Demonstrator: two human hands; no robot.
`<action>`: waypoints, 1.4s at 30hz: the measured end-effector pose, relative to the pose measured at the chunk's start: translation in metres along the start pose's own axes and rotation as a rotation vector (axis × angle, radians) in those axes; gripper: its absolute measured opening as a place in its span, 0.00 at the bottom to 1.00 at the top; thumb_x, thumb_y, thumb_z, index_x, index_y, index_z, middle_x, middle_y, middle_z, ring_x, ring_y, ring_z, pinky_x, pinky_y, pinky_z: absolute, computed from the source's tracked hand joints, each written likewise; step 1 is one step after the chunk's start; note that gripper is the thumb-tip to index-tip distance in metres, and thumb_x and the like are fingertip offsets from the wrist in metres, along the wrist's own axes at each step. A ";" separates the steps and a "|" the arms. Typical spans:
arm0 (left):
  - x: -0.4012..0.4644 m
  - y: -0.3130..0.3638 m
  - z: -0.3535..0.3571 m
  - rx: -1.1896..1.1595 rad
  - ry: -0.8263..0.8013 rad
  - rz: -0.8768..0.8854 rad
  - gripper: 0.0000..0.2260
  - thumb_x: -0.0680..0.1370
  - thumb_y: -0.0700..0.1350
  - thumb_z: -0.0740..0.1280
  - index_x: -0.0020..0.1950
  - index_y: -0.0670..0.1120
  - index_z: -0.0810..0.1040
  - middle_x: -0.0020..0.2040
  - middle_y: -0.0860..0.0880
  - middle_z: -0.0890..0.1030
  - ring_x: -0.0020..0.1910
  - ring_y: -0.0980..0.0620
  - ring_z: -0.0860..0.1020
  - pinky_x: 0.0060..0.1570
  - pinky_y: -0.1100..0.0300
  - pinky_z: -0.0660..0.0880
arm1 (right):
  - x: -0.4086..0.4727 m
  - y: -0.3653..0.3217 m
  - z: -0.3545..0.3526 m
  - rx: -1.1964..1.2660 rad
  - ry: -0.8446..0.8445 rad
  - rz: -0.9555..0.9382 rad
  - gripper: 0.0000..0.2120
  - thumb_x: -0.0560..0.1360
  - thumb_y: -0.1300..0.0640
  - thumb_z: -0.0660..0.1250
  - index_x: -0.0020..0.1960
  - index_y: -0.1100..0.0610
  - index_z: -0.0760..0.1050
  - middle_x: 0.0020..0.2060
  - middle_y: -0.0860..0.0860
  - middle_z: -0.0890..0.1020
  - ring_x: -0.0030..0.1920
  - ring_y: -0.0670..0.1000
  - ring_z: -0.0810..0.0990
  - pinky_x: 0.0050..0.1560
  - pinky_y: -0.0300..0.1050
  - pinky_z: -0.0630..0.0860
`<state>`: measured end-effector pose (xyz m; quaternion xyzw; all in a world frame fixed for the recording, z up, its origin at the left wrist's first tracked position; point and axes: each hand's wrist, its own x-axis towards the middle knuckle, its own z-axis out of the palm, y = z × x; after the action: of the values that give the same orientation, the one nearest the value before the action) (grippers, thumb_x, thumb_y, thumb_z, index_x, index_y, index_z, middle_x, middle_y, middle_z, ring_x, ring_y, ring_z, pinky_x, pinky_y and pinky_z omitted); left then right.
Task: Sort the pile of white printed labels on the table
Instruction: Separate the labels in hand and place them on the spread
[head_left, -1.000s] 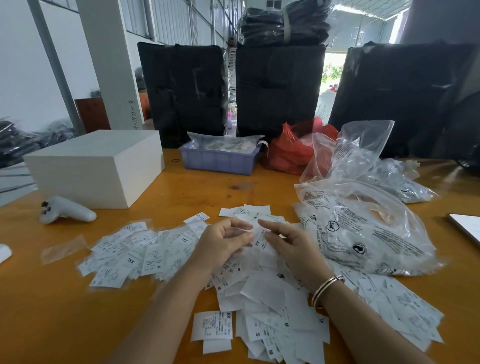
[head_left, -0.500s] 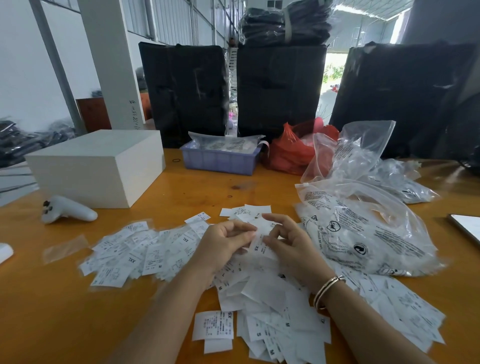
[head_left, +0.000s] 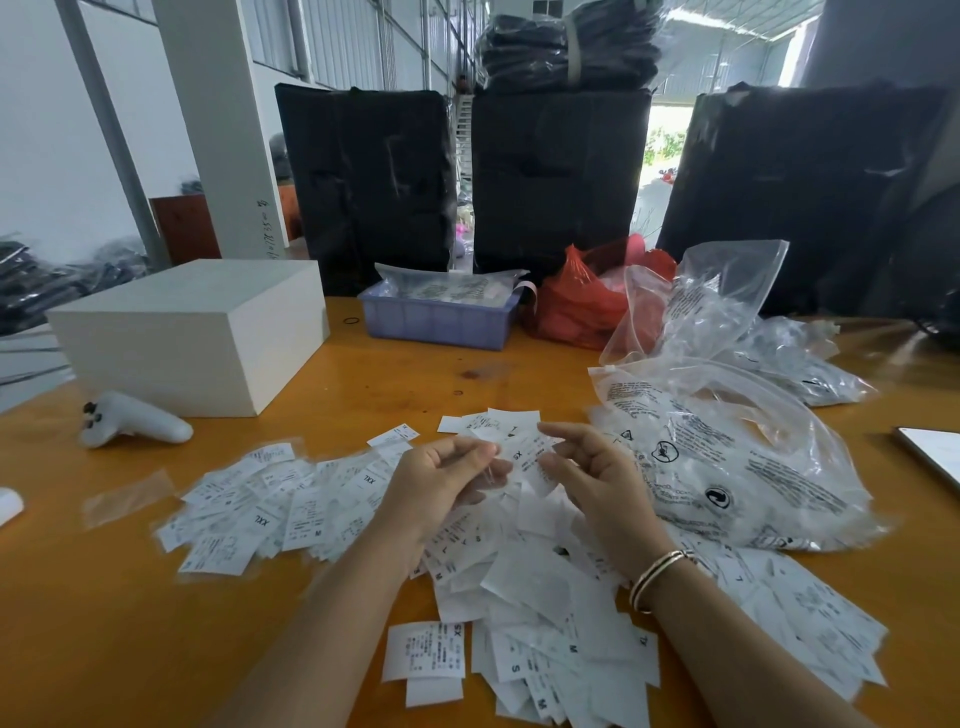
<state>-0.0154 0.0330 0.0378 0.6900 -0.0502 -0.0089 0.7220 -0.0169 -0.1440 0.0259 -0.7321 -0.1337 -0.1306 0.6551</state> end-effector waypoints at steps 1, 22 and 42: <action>0.000 0.000 0.001 -0.007 -0.002 -0.011 0.05 0.77 0.47 0.68 0.48 0.47 0.82 0.43 0.52 0.86 0.44 0.56 0.84 0.35 0.70 0.77 | 0.000 0.000 0.001 -0.011 -0.005 -0.006 0.13 0.74 0.61 0.68 0.53 0.46 0.77 0.30 0.41 0.79 0.26 0.38 0.70 0.28 0.28 0.67; 0.006 -0.005 -0.005 -0.237 -0.022 -0.006 0.09 0.69 0.36 0.73 0.46 0.43 0.78 0.45 0.46 0.86 0.44 0.54 0.84 0.38 0.68 0.77 | -0.001 -0.001 -0.001 0.205 0.014 0.091 0.11 0.75 0.65 0.66 0.52 0.54 0.81 0.35 0.42 0.83 0.30 0.37 0.76 0.30 0.27 0.71; 0.006 -0.007 -0.004 -0.003 0.011 0.029 0.06 0.73 0.41 0.73 0.49 0.47 0.81 0.43 0.52 0.86 0.44 0.56 0.84 0.40 0.67 0.77 | -0.006 -0.003 0.007 -0.286 -0.045 -0.063 0.13 0.75 0.64 0.67 0.55 0.49 0.80 0.33 0.40 0.78 0.23 0.40 0.66 0.26 0.29 0.63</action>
<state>-0.0087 0.0361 0.0311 0.6879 -0.0564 0.0053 0.7235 -0.0236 -0.1367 0.0253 -0.8163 -0.1513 -0.1522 0.5363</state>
